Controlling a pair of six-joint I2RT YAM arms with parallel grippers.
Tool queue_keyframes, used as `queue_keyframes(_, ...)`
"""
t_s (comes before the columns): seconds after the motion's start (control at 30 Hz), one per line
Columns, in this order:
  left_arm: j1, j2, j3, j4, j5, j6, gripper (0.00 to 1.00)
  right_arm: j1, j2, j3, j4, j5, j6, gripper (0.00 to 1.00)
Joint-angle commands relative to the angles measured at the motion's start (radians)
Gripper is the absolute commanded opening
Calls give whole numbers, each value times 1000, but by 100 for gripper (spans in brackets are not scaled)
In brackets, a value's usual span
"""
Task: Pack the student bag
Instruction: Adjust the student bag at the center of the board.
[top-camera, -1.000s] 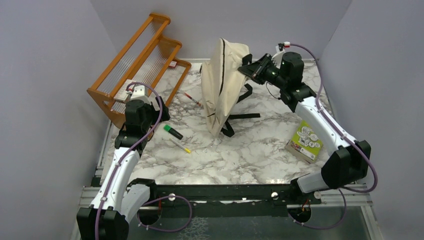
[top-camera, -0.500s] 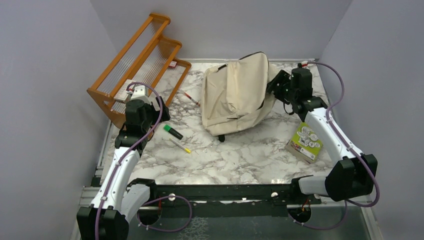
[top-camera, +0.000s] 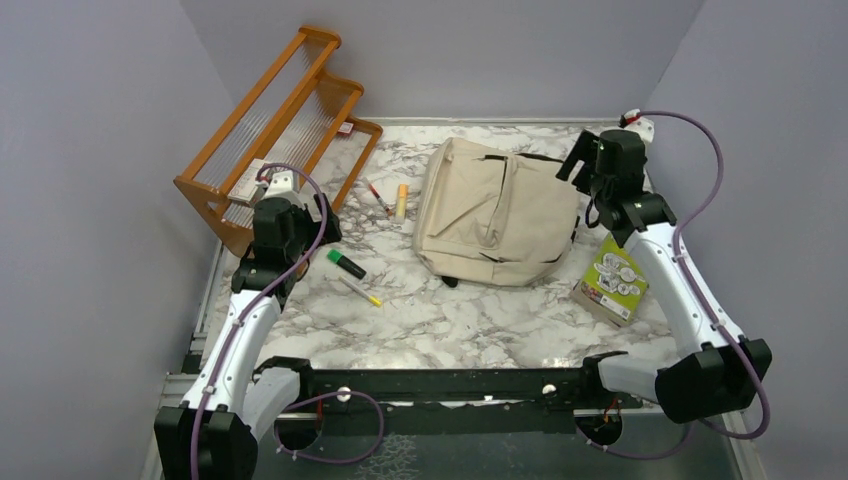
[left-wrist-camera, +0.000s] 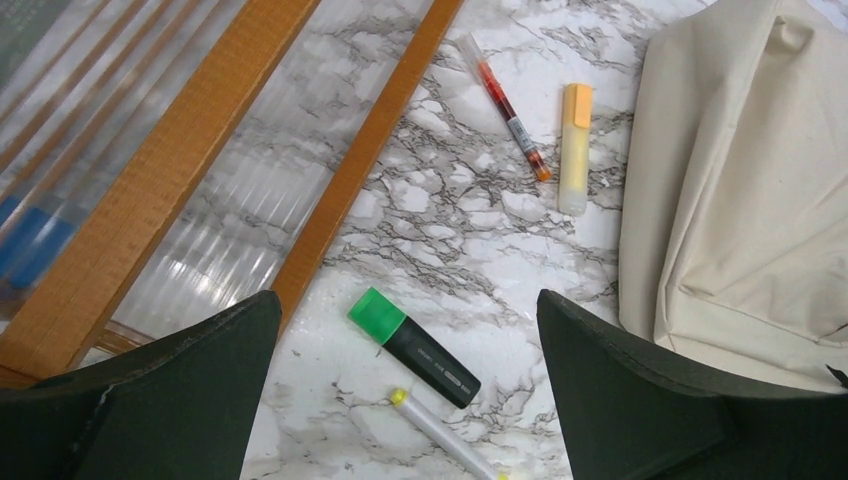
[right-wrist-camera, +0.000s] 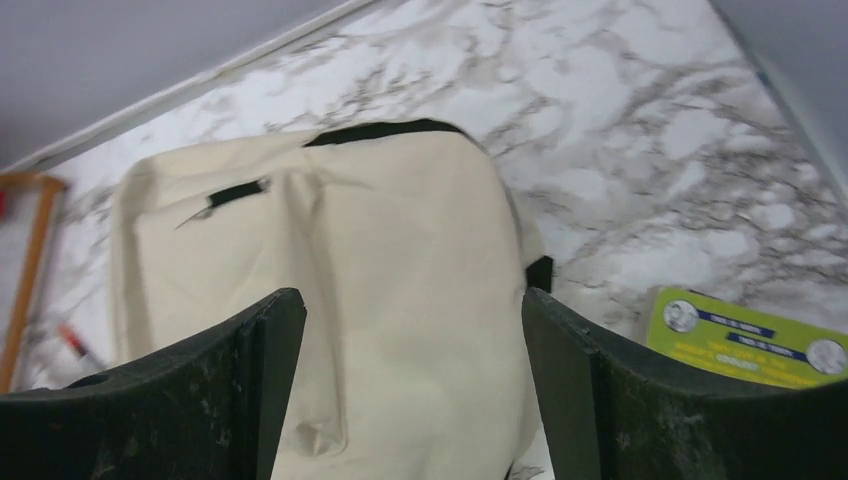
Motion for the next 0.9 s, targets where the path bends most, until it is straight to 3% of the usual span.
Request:
queue_keyframes(0.0,7,16,31,3,96,0,99,-1,-27,28,60,-349,-81,83)
queue_keyframes(0.13,6,28,33,15,187,-4,99,0,72,88,-36,-658,-144,74)
queue_keyframes(0.2,5,24,30,22,203,-5,99,16,103,92,-74,-716,-168,73)
queue_keyframes(0.53,1,46,26,40,219,2,99,386,277,63,-202,-343,-266,72)
queue_keyframes(0.87,-2,57,25,36,211,7,99,484,407,22,-210,-161,-350,60)
